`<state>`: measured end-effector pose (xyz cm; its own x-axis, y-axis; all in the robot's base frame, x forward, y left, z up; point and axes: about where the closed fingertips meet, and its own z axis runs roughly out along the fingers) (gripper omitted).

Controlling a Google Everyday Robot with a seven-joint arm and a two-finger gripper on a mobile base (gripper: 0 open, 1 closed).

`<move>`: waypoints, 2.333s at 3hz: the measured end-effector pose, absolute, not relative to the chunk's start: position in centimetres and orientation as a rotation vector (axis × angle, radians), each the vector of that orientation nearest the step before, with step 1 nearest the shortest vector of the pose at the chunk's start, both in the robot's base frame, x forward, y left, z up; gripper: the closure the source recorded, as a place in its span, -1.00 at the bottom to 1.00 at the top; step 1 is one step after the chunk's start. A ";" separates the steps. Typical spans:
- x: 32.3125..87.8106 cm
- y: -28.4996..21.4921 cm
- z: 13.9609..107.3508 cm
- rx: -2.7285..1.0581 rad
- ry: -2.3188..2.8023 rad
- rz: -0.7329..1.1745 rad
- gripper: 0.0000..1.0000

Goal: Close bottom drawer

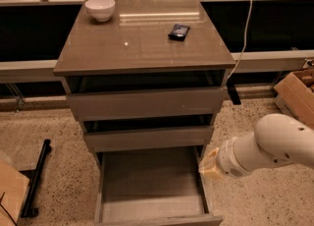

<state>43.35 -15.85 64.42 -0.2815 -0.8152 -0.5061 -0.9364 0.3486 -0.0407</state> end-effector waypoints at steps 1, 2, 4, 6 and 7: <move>43.7 -15.9 60.4 -1.482 2.153 0.492 1.00; 44.0 -17.0 56.4 -1.441 2.087 0.664 1.00; 43.3 -16.0 52.0 -1.439 2.087 0.784 1.00; 43.0 -17.7 45.0 -1.282 2.107 0.829 1.00; 42.9 -17.6 44.7 -1.280 2.108 0.836 1.00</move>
Offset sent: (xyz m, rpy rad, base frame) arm 0.0066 -0.0284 -0.1581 0.4403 0.1660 0.0887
